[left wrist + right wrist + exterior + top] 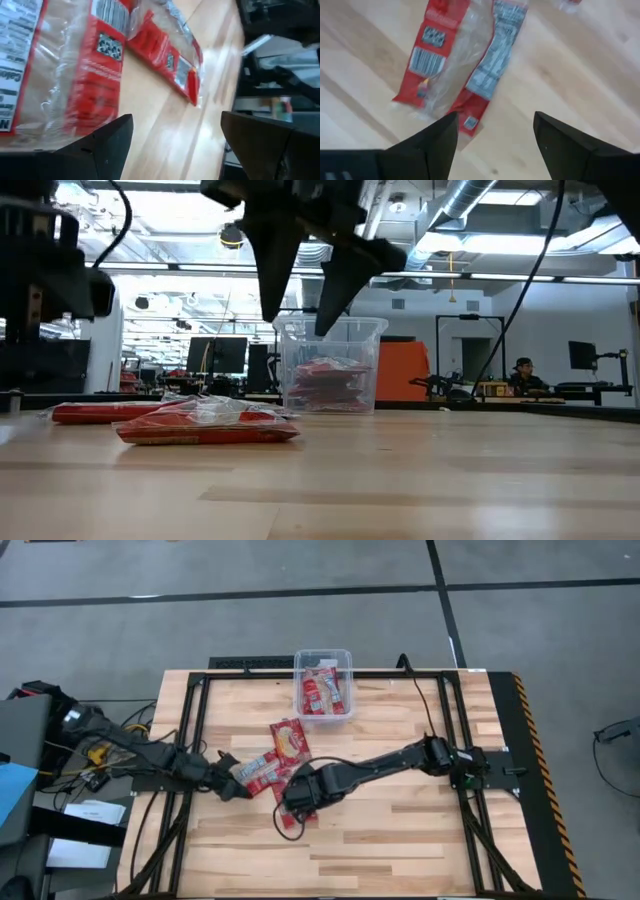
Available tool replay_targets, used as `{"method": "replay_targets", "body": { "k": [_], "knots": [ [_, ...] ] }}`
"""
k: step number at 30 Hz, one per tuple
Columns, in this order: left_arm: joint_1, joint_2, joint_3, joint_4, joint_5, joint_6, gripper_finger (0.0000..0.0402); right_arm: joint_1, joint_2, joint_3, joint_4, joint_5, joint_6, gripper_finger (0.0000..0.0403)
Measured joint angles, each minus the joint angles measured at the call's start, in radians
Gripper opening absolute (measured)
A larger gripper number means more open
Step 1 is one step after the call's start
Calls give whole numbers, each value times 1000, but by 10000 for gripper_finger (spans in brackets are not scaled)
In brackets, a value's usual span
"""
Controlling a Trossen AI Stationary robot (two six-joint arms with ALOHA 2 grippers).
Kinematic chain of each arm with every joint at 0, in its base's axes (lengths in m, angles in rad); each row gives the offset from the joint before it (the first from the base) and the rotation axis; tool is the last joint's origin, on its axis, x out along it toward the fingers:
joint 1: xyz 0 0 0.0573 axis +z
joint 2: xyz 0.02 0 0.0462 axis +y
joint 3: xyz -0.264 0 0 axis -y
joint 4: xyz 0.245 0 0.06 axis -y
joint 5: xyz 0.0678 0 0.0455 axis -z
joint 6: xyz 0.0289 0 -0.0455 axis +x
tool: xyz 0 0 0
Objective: Sort popcorn bags into baskets
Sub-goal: Put the red popcorn bag into the transparent bin
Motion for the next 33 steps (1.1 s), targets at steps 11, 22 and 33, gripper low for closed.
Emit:
{"method": "replay_targets", "body": {
  "k": [11,22,33],
  "knots": [
    [-135,474,252,2,-253,-159,293,36,-1,0,8,0,68,281],
    [-227,863,274,348,-294,-333,293,36,-18,-1,95,-25,74,281],
    [-166,920,274,431,-230,-250,293,29,-339,1,1,102,-113,281]
  ]
}}
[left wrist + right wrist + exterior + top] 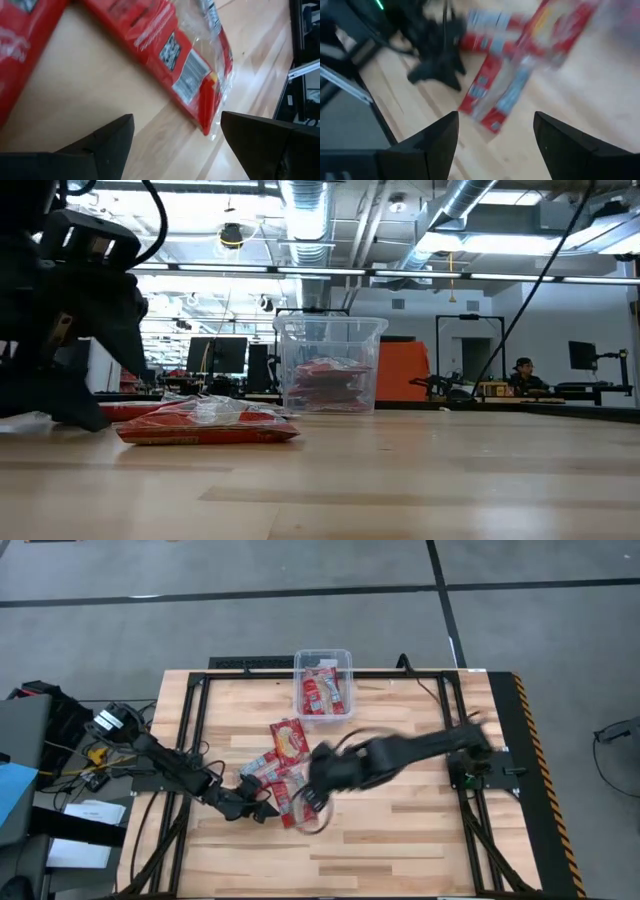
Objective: Sort popcorn bags into baskets
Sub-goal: Put the red popcorn bag into the transparent bin
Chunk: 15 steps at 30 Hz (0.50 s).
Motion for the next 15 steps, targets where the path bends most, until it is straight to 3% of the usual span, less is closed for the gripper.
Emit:
{"method": "replay_targets", "body": {
  "k": [4,9,12,15],
  "knots": [
    [16,0,0,31,9,43,293,-3,-164,0,-106,109,-8,281],
    [28,-1,-1,39,13,59,293,-10,-338,-3,-316,148,16,281],
    [34,-1,-1,39,14,61,293,-8,-444,-103,-359,143,55,281],
    [44,-1,-1,40,32,66,293,-7,-580,-281,-295,85,79,281]
  ]
}}
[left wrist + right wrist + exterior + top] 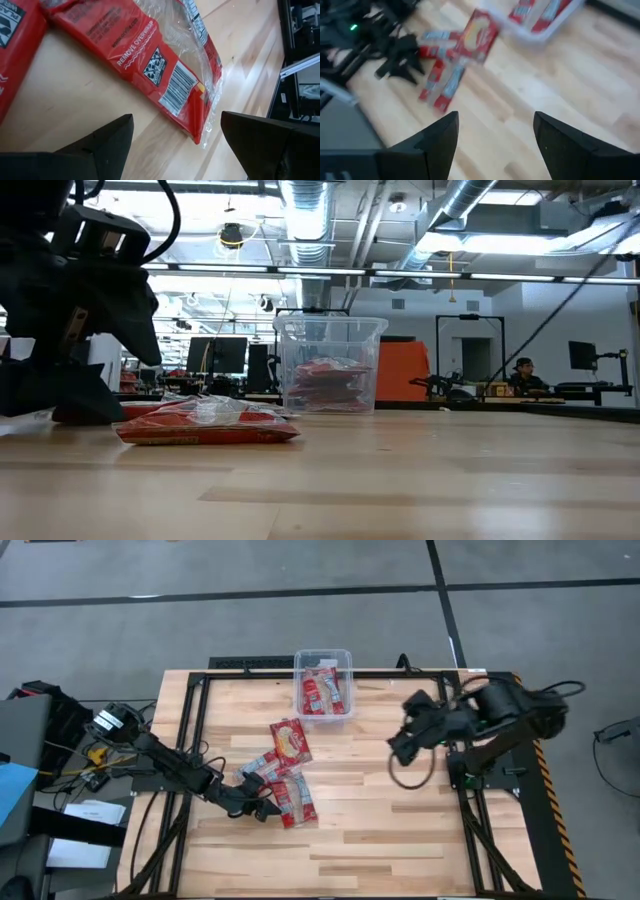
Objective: Sort popcorn bags into baskets
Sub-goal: Put the red popcorn bag into the transparent bin
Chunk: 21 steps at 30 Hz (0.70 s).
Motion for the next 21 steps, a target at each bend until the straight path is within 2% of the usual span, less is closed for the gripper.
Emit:
{"method": "replay_targets", "body": {
  "k": [2,4,7,10,12,15,17,21],
  "knots": [
    [4,0,0,0,6,0,293,0,-109,-138,89,-26,1,281],
    [6,0,0,0,6,0,293,0,-216,-302,234,-3,32,281],
    [10,0,0,0,6,-5,293,-4,-340,-588,609,44,59,281],
    [19,0,0,4,4,-8,293,-15,-369,-846,959,50,57,281],
    [26,0,0,5,2,-9,293,-19,-334,-984,1154,42,76,281],
    [31,0,0,4,-10,-9,293,-23,-226,-1103,1413,39,122,281],
    [30,3,0,4,-39,-5,293,-23,-131,-1132,1513,39,138,281],
    [30,7,0,-13,-97,2,293,-29,47,-1101,1632,36,146,281]
  ]
}}
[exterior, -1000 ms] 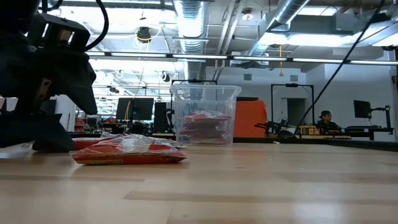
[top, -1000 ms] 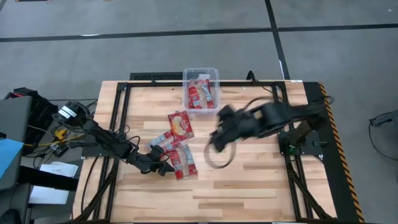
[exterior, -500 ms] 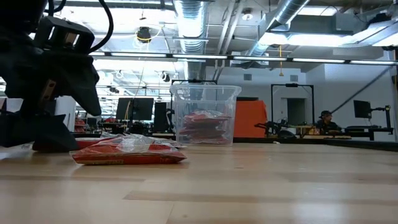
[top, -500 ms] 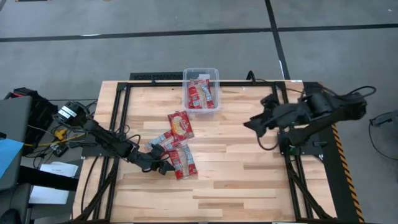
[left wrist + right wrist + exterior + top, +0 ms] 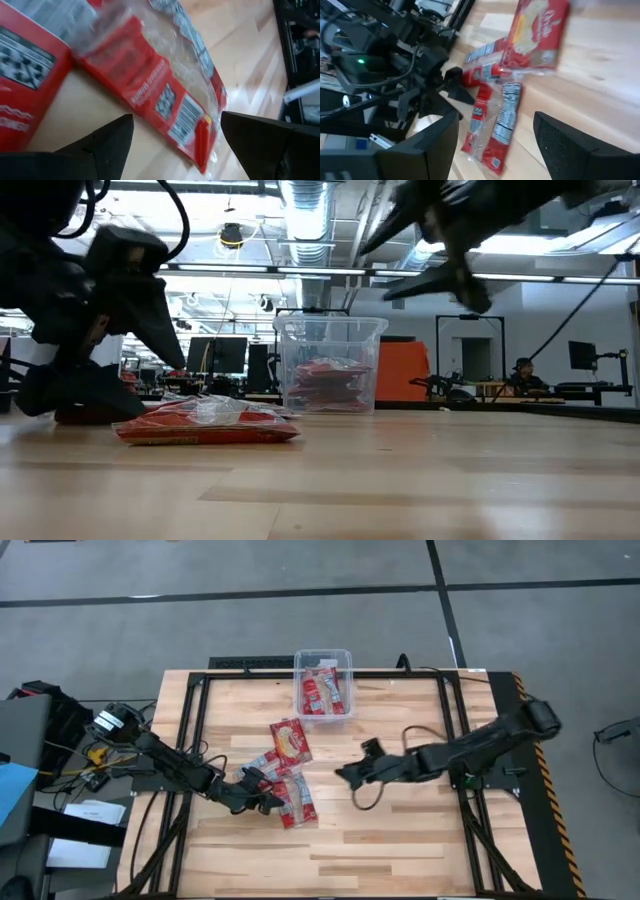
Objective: Sort popcorn bags into baskets
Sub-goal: Put the red popcorn bag into the transparent bin
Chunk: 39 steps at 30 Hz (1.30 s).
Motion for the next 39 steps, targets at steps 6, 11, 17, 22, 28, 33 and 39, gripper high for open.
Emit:
{"method": "replay_targets", "body": {
  "k": [6,11,17,22,28,33,39],
  "knots": [
    [0,0,0,-76,-22,-84,293,-20,206,97,57,-19,15,281],
    [-2,16,1,-66,-56,-100,293,-22,352,188,52,-75,18,281],
    [-2,114,25,-1,-73,-114,293,-25,471,272,54,-140,50,281],
    [0,158,81,-16,-72,-45,293,-36,494,289,25,-163,79,281],
    [19,161,101,-34,-49,-1,293,-45,494,288,-36,-164,119,281],
    [33,162,101,-41,-48,-6,293,-42,495,288,-35,-165,121,281],
    [39,162,101,-33,-51,-5,293,-38,547,291,16,-193,151,281]
  ]
}}
